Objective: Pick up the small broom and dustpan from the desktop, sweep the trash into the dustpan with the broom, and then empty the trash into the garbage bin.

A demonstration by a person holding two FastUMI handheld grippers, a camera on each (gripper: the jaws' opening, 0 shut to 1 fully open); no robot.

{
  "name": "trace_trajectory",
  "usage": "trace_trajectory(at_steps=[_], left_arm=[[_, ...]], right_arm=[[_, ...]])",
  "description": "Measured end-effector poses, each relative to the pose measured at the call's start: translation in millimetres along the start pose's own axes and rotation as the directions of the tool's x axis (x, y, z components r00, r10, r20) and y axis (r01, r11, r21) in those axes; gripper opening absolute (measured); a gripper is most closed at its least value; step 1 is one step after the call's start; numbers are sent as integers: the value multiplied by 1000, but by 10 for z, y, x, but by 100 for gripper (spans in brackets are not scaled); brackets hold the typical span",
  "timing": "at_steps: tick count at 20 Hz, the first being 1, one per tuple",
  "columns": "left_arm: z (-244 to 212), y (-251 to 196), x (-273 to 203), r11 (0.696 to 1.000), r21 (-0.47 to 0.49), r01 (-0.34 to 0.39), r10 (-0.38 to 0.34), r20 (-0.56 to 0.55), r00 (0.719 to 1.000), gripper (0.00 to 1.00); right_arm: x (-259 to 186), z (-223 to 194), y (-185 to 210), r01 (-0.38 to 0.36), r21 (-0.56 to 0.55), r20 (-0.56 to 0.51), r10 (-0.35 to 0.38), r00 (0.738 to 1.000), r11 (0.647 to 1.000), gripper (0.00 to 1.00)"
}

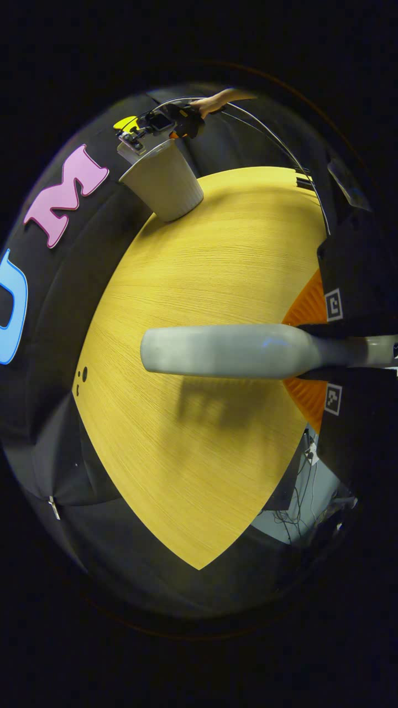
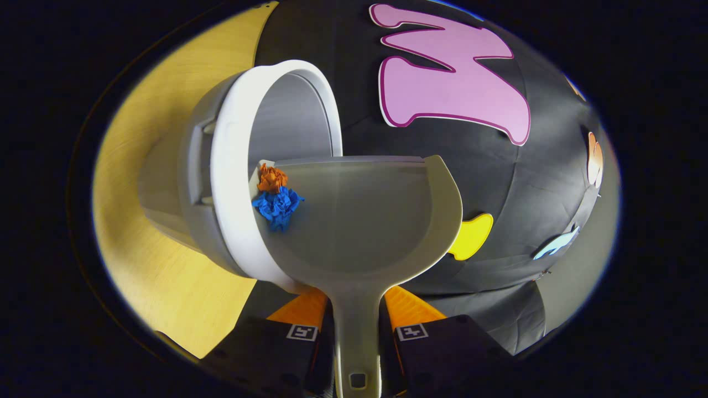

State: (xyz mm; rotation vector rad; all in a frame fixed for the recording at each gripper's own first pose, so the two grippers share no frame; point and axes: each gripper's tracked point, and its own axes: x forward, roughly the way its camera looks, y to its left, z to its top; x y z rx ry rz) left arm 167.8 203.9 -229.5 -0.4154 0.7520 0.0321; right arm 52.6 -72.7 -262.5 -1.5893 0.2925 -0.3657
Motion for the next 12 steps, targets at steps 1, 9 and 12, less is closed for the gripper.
trace_trajectory(at_steps=[1, 9, 12], left_arm=[[-18, 6, 17, 1000, 4, -3, 3, -6, 1000, 28], [3, 18, 7, 1000, -7, -3, 3, -25, 1000, 26], [13, 10, -12, 1000, 0, -6, 6, -37, 999, 27]], right_arm=[[5, -2, -2, 7, -32, -4, -7, 1000, 999, 36], [13, -38, 11, -63, 9, -23, 64, 998, 998, 36], [1, -68, 51, -146, 157, -37, 153, 988, 977, 37]])
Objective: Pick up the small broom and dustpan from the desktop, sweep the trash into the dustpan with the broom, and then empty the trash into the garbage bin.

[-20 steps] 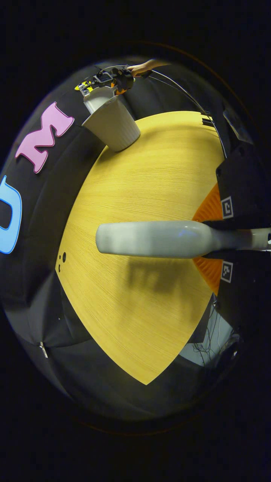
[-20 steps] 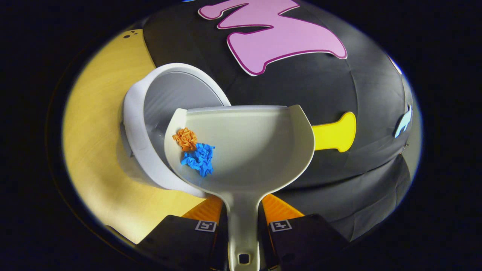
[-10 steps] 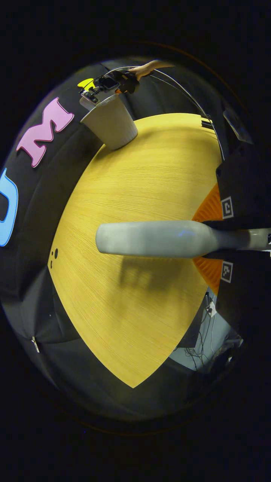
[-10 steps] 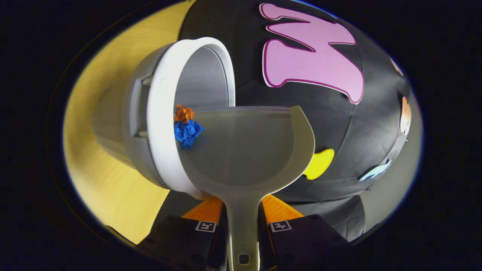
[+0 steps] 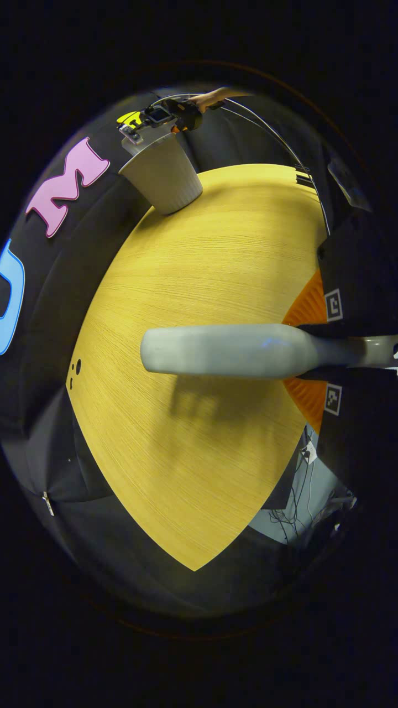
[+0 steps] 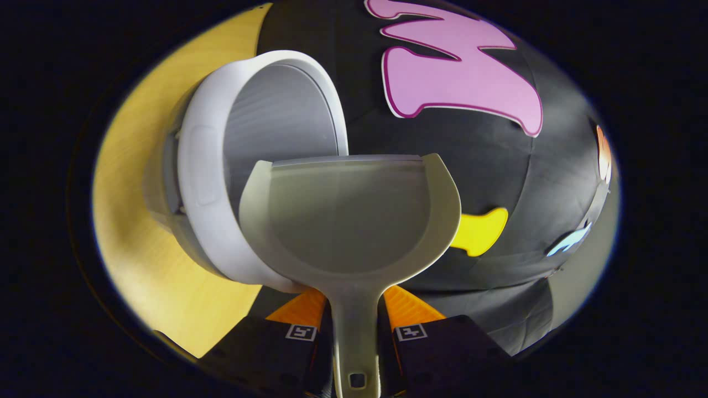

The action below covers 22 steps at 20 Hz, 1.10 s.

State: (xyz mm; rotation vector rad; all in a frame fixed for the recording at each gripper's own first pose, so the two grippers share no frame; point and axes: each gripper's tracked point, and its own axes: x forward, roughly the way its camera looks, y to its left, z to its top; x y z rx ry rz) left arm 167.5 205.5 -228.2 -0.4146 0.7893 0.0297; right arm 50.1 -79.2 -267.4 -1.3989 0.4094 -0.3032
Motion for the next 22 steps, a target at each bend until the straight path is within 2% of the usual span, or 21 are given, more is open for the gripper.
trace_trajectory(at_steps=[3, 4, 9, 10, 12, 16, 20, 22], left_arm=[[27, 11, -8, 1000, -11, 8, -9, -4, 1000, 27], [53, 19, -12, 1000, -4, 9, -9, 0, 1000, 27], [135, 60, -50, 998, 63, 1, -1, 9, 1000, 25], [161, 65, -45, 997, 73, 1, -2, 11, 1000, 27], [221, 78, -27, 996, 91, -2, 0, 16, 1000, 27], [289, 118, -20, 991, 134, -20, 13, 52, 999, 27], [255, 135, -22, 987, 160, -15, 4, 68, 998, 27], [214, 129, -9, 986, 164, -7, -2, 56, 998, 27]], right_arm=[[5, -17, 18, -100, 188, -23, 106, 994, 977, 39], [-11, -29, 27, -125, 247, -28, 136, 990, 961, 37], [-68, -34, 44, -210, 458, -17, 244, 970, 864, 37], [-93, -26, 13, -215, 497, -8, 252, 968, 841, 40], [-184, -8, -97, -216, 564, 16, 252, 968, 797, 34], [-500, 99, -379, -232, 671, 83, 240, 967, 705, 37], [-815, 340, -627, -289, 750, 194, 221, 956, 595, 37], [-926, 458, -784, -333, 759, 267, 199, 943, 560, 40]])
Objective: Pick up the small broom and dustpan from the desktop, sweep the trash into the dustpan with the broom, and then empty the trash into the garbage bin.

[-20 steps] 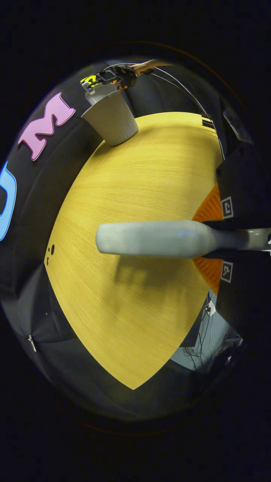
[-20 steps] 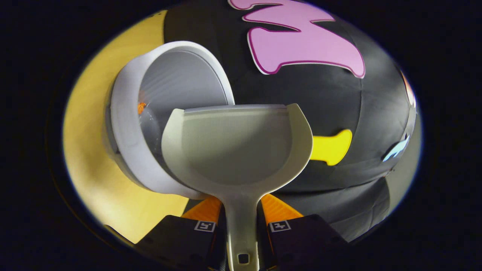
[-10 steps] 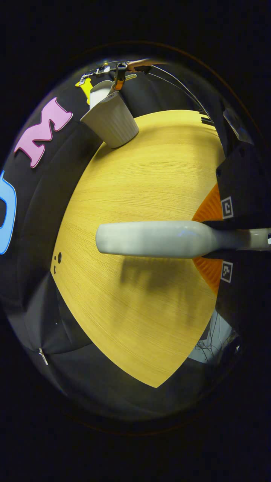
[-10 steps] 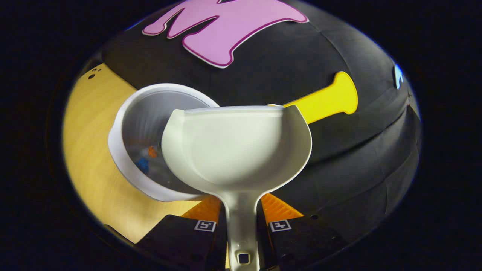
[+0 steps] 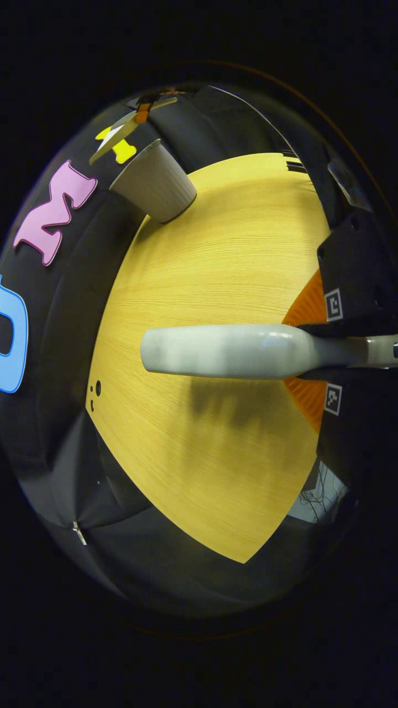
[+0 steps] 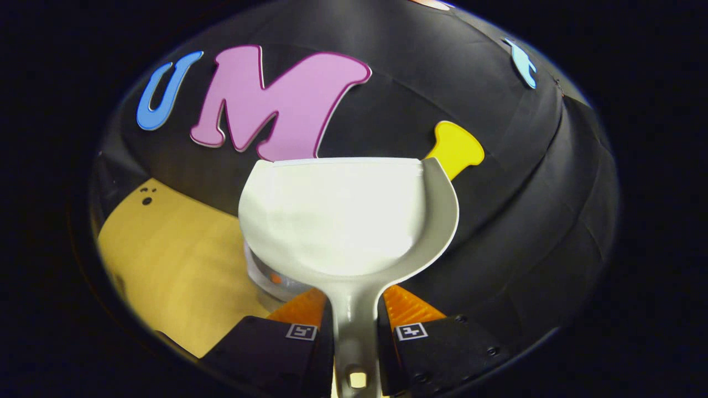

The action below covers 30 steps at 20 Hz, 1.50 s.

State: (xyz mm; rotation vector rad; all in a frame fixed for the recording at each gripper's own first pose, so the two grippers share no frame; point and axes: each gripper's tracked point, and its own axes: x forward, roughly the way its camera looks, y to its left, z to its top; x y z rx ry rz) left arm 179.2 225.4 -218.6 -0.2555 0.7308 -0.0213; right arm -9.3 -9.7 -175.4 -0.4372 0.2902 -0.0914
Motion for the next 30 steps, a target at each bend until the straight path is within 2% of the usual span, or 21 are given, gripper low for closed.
trace_trajectory(at_steps=[2, 3, 4, 7, 8, 11, 12, 13, 14, 16, 17, 18, 19, 21, 22, 23, 24, 26, 27, 30], left_arm=[[-26, 52, -16, 1000, 13, -14, 14, -2, 1000, 27], [-19, 59, -24, 1000, 17, -17, 17, 8, 1000, 25], [-1, 64, -34, 1000, 22, -18, 18, 19, 1000, 27], [77, 119, -10, 999, 47, -27, 24, 51, 998, 25], [103, 131, 4, 998, 54, -27, 24, 56, 998, 25], [154, 138, 44, 997, 69, -29, 24, 70, 997, 26], [180, 139, 60, 997, 75, -28, 23, 73, 997, 27], [189, 136, 72, 996, 80, -29, 23, 76, 997, 27], [202, 135, 79, 996, 86, -32, 25, 79, 997, 27], [215, 131, 112, 995, 95, -36, 28, 85, 996, 27], [201, 128, 122, 995, 97, -37, 28, 84, 996, 27], [202, 132, 149, 995, 98, -36, 28, 79, 997, 27], [201, 129, 181, 994, 101, -33, 26, 73, 997, 27], [198, 133, 248, 993, 113, -34, 28, 57, 998, 27], [200, 137, 293, 992, 123, -35, 30, 47, 998, 27], [199, 143, 346, 990, 133, -38, 33, 38, 999, 27], [210, 156, 389, 989, 142, -40, 37, 26, 999, 27], [246, 187, 483, 984, 172, -48, 47, 8, 999, 27], [226, 190, 513, 980, 192, -49, 51, -6, 999, 26], [267, 219, 574, 966, 250, -60, 73, -41, 996, 28]], right_arm=[[-33, 39, 20, -55, 32, 34, 54, 998, 998, 40], [-28, 46, 44, -94, 52, 44, 92, 995, 994, 36], [-25, 65, 66, -138, 68, 55, 135, 989, 988, 39], [-8, 72, 134, -253, 75, 89, 246, 965, 965, 36], [-7, 66, 136, -277, 71, 89, 270, 959, 958, 40], [-26, 31, 151, -369, 66, 70, 364, 929, 927, 40], [-42, 21, 139, -398, 59, 58, 395, 917, 916, 37], [-41, 18, 134, -422, 52, 47, 420, 906, 905, 40], [-3, -13, 147, -447, 47, 25, 447, 894, 893, 37], [9, -99, 138, -482, 50, -23, 484, 875, 874, 40], [36, -113, 149, -495, 58, -54, 497, 866, 867, 37], [83, -131, 135, -501, 72, -87, 506, 858, 862, 34], [132, -169, 118, -504, 84, -118, 511, 851, 859, 40], [106, -357, 151, -502, 105, -173, 513, 841, 858, 37], [167, -448, 132, -492, 118, -195, 506, 840, 863, 41], [208, -618, 134, -476, 134, -227, 494, 839, 869, 33], [207, -774, 140, -457, 152, -269, 482, 834, 876, 37], [176, -1026, 147, -423, 196, -345, 466, 815, 885, 33], [161, -1143, 132, -406, 213, -377, 458, 805, 889, 37], [149, -1394, 138, -360, 249, -456, 437, 775, 899, 37]])
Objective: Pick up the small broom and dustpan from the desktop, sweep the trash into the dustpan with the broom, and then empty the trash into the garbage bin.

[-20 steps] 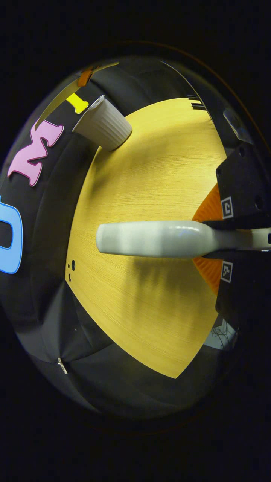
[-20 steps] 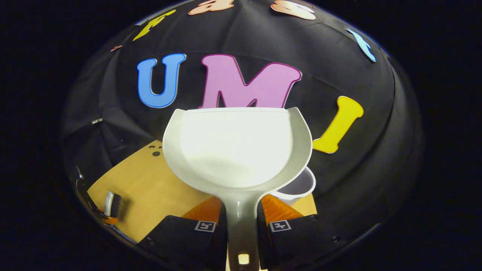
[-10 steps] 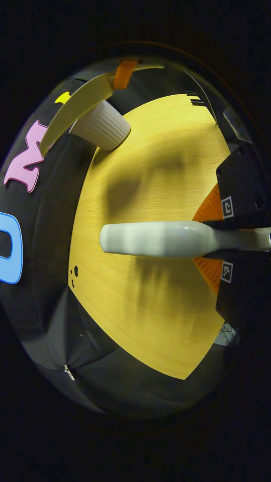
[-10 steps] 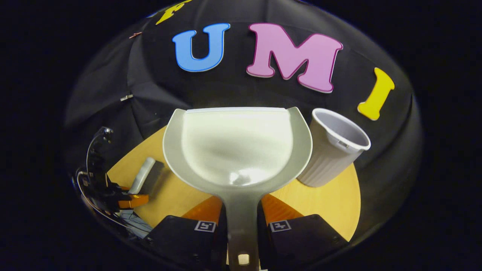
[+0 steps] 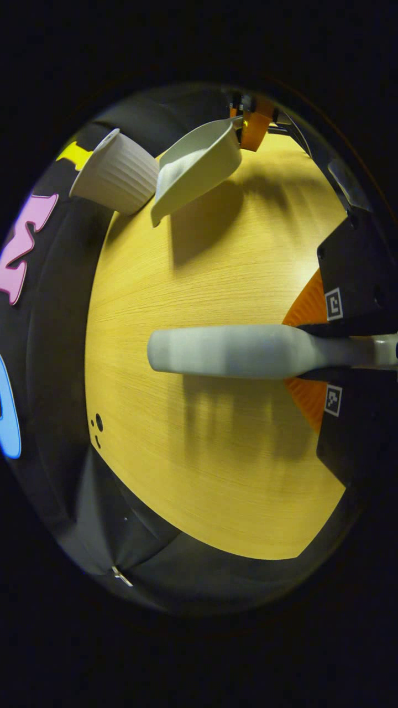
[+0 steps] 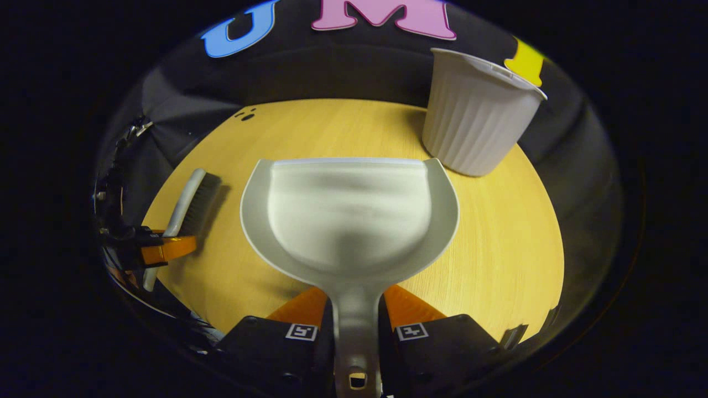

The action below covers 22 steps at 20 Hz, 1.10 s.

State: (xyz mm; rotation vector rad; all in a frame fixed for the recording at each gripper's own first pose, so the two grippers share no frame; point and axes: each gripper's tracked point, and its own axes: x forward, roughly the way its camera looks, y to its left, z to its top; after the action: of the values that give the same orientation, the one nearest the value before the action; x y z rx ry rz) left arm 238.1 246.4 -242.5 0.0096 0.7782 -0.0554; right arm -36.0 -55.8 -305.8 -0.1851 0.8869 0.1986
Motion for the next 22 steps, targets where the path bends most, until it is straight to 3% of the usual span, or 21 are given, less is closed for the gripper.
trace_trajectory(at_steps=[1, 2, 8, 9, 12, 14, 15, 16, 18, 19, 20, 22], left_arm=[[10, -10, 10, 1000, 17, -3, 3, -11, 1000, 28], [14, -7, 16, 999, 33, -6, 7, -23, 1000, 28], [-5, 27, 19, 995, 97, -39, 44, -57, 997, 28], [-8, 38, 31, 993, 110, -42, 48, -57, 997, 29], [-8, 50, 15, 988, 141, -57, 67, -64, 996, 30], [-1, 71, 3, 987, 146, -65, 73, -53, 996, 33], [-15, 37, -19, 988, 145, -58, 66, -53, 996, 31], [-26, 28, -51, 988, 143, -59, 67, -51, 996, 38], [-16, -20, -117, 989, 140, -50, 54, -28, 998, 65], [6, -22, -159, 989, 134, -58, 60, -11, 998, 80], [39, -6, -217, 990, 124, -73, 71, 18, 997, 96], [118, -81, -406, 995, 83, -56, 49, 83, 995, 96]], right_arm=[[20, -59, -11, 11, 12, -27, -11, 1000, 1000, 41], [25, -109, -19, 26, 19, -50, -25, 998, 999, 37], [105, -292, -52, 37, 3, -111, -37, 993, 999, 37], [116, -313, -44, 34, -2, -115, -34, 993, 999, 41], [124, -353, 29, -3, 19, -146, 5, 989, 1000, 39], [142, -353, 81, -15, 37, -149, 20, 989, 999, 47], [132, -361, 92, -22, 44, -149, 28, 989, 999, 46], [116, -354, 120, -35, 51, -148, 43, 988, 998, 48], [89, -316, 175, -56, 75, -135, 66, 989, 996, 66], [36, -280, 179, -61, 93, -125, 73, 990, 994, 100], [-25, -224, 184, -62, 98, -106, 72, 992, 993, 100], [-123, -159, 136, -44, 80, -66, 49, 997, 996, 99]])
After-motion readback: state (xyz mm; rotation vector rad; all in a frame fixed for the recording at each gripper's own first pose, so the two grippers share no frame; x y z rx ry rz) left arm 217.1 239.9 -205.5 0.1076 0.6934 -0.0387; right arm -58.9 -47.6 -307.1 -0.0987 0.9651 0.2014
